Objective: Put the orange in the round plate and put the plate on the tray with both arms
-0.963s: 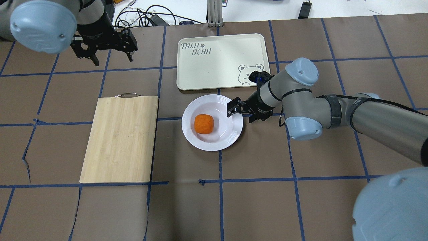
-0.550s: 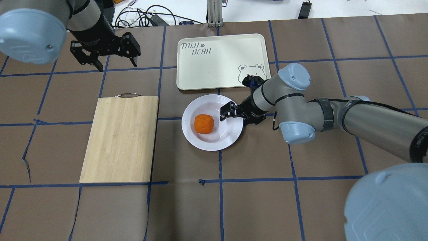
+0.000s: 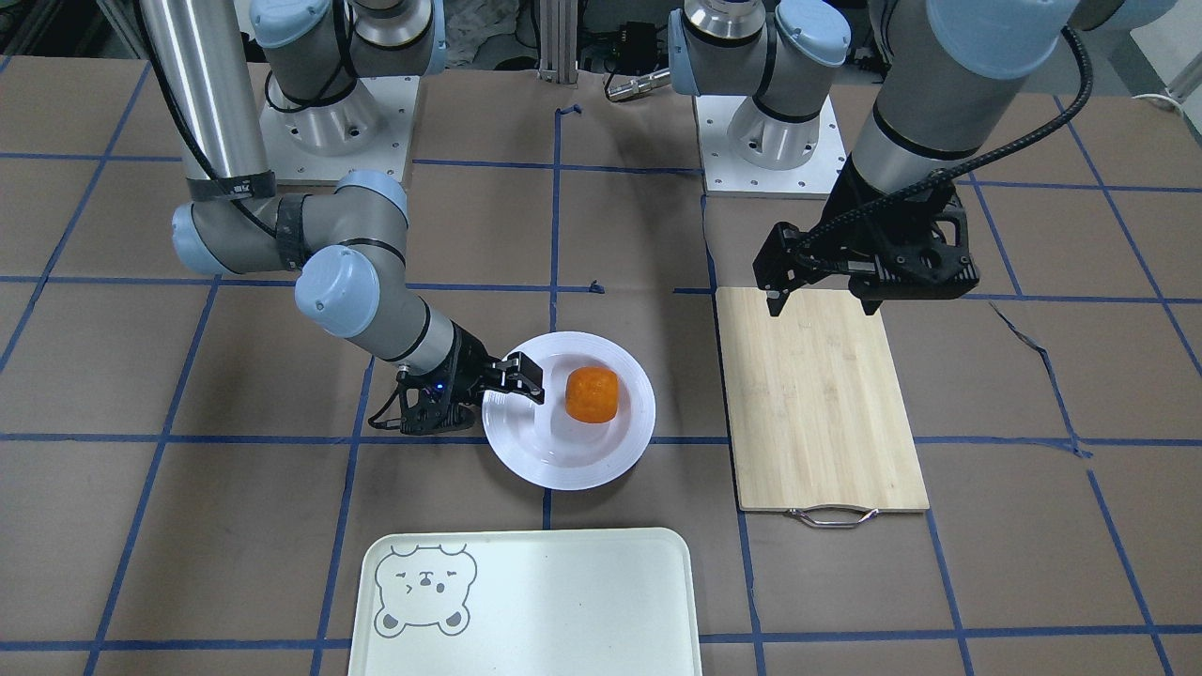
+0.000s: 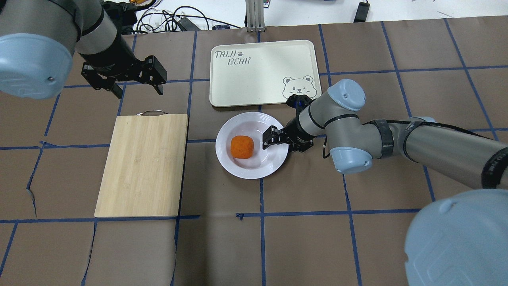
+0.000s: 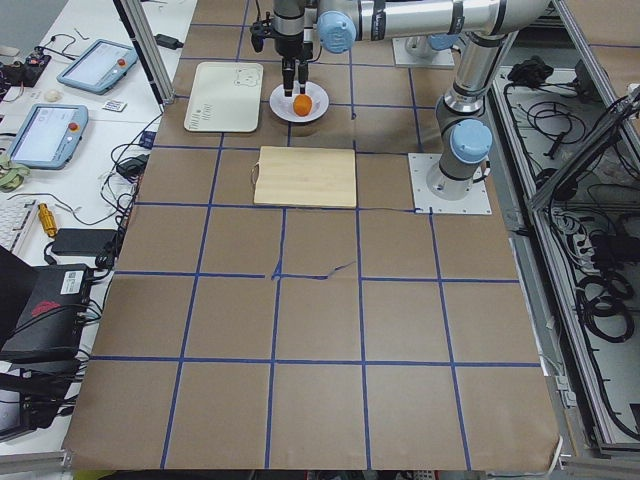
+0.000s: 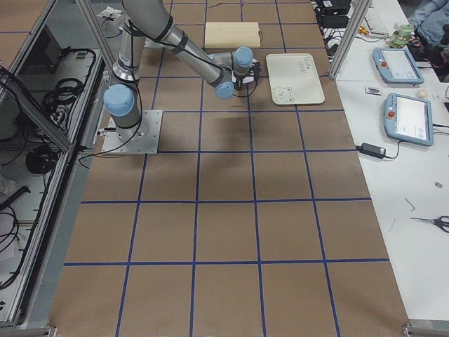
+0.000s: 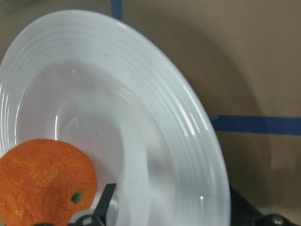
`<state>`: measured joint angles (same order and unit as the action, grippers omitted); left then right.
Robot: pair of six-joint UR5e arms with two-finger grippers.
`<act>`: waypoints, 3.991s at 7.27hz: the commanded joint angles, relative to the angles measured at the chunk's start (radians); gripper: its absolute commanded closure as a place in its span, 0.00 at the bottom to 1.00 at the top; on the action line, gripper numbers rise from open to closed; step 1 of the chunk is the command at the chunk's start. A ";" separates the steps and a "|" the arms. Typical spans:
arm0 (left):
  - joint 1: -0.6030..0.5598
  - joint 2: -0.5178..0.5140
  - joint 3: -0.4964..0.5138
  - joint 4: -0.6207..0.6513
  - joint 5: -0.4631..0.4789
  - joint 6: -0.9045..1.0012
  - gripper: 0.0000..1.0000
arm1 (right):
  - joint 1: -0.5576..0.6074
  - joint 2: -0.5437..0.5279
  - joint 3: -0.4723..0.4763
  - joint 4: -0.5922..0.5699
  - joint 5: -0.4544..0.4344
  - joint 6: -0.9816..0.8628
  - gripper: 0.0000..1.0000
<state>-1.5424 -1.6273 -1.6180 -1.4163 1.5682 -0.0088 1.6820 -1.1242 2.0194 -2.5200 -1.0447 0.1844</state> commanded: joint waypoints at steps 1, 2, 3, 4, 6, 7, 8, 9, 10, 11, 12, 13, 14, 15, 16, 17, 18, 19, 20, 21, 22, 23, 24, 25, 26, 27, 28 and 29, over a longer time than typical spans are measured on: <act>0.002 0.006 -0.013 0.002 -0.003 0.003 0.00 | -0.001 0.003 -0.005 0.006 -0.004 0.006 0.81; 0.002 0.007 -0.013 0.002 -0.005 0.003 0.00 | -0.004 -0.005 -0.007 0.018 -0.001 0.010 1.00; 0.002 0.007 -0.013 0.002 -0.005 0.003 0.00 | -0.005 -0.006 -0.007 0.018 -0.001 0.033 1.00; 0.002 0.007 -0.014 0.002 0.001 0.003 0.00 | -0.011 -0.008 -0.010 0.018 0.011 0.044 1.00; 0.002 0.006 -0.014 0.002 0.003 0.003 0.00 | -0.048 -0.006 -0.062 0.023 0.085 0.134 1.00; 0.002 0.006 -0.016 -0.001 0.003 0.003 0.00 | -0.068 -0.005 -0.123 0.070 0.092 0.156 1.00; 0.001 0.004 -0.017 -0.001 0.003 0.003 0.00 | -0.073 -0.005 -0.187 0.119 0.089 0.156 1.00; 0.001 0.004 -0.017 -0.001 0.003 0.003 0.00 | -0.073 0.036 -0.273 0.124 0.089 0.152 1.00; 0.001 0.004 -0.017 -0.001 0.004 0.003 0.00 | -0.073 0.137 -0.407 0.125 0.086 0.162 1.00; 0.001 0.003 -0.017 -0.001 0.003 0.004 0.00 | -0.073 0.237 -0.541 0.129 0.072 0.167 1.00; 0.001 0.003 -0.017 -0.001 0.004 0.003 0.00 | -0.073 0.315 -0.633 0.129 0.065 0.190 1.00; 0.001 0.003 -0.017 -0.001 0.004 0.003 0.00 | -0.073 0.354 -0.663 0.127 0.065 0.193 1.00; 0.001 0.000 -0.019 -0.001 0.004 0.003 0.00 | -0.073 0.363 -0.668 0.127 0.061 0.196 1.00; 0.001 0.000 -0.017 -0.001 0.004 0.003 0.00 | -0.073 0.366 -0.668 0.129 0.025 0.223 1.00; 0.001 0.000 -0.019 -0.001 0.004 0.004 0.00 | -0.073 0.362 -0.674 0.127 -0.044 0.243 0.70; 0.001 -0.002 -0.019 -0.001 0.004 0.004 0.00 | -0.073 0.359 -0.685 0.127 -0.098 0.244 0.01; 0.001 -0.005 -0.019 -0.001 0.004 0.004 0.00 | -0.074 0.353 -0.715 0.138 -0.115 0.228 0.00; 0.001 -0.005 -0.019 -0.001 0.004 0.003 0.00 | -0.081 0.340 -0.757 0.220 -0.202 0.151 0.00; 0.001 -0.005 -0.019 -0.001 0.004 0.004 0.00 | -0.081 0.311 -0.799 0.304 -0.306 0.033 0.00; 0.001 -0.005 -0.019 0.000 0.004 0.004 0.00 | -0.082 0.263 -0.830 0.422 -0.396 -0.024 0.00; 0.001 -0.005 -0.017 0.000 0.004 0.004 0.00 | -0.081 0.192 -0.832 0.525 -0.444 -0.054 0.00; 0.001 -0.005 -0.017 0.002 0.004 0.004 0.00 | -0.058 0.085 -0.818 0.690 -0.484 -0.080 0.00; 0.001 -0.003 -0.017 0.004 0.004 0.004 0.00 | -0.032 -0.019 -0.792 0.827 -0.486 -0.097 0.00; 0.001 -0.002 -0.017 0.008 0.004 0.003 0.00 | -0.033 -0.107 -0.759 0.905 -0.491 -0.176 0.00; 0.004 0.000 -0.017 0.011 0.004 0.004 0.00 | -0.036 -0.202 -0.704 0.959 -0.494 -0.254 0.00; 0.004 0.003 -0.016 0.011 0.004 0.004 0.00 | -0.033 -0.312 -0.626 0.958 -0.492 -0.261 0.00; 0.005 0.003 -0.014 0.011 0.004 0.006 0.00 | -0.035 -0.380 -0.540 0.940 -0.494 -0.257 0.00; 0.005 0.003 -0.016 0.011 0.004 0.004 0.00 | -0.033 -0.391 -0.512 0.891 -0.494 -0.250 0.00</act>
<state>-1.5378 -1.6251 -1.6333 -1.4053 1.5723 -0.0040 1.6479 -1.4680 1.4475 -1.5894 -1.5380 -0.0674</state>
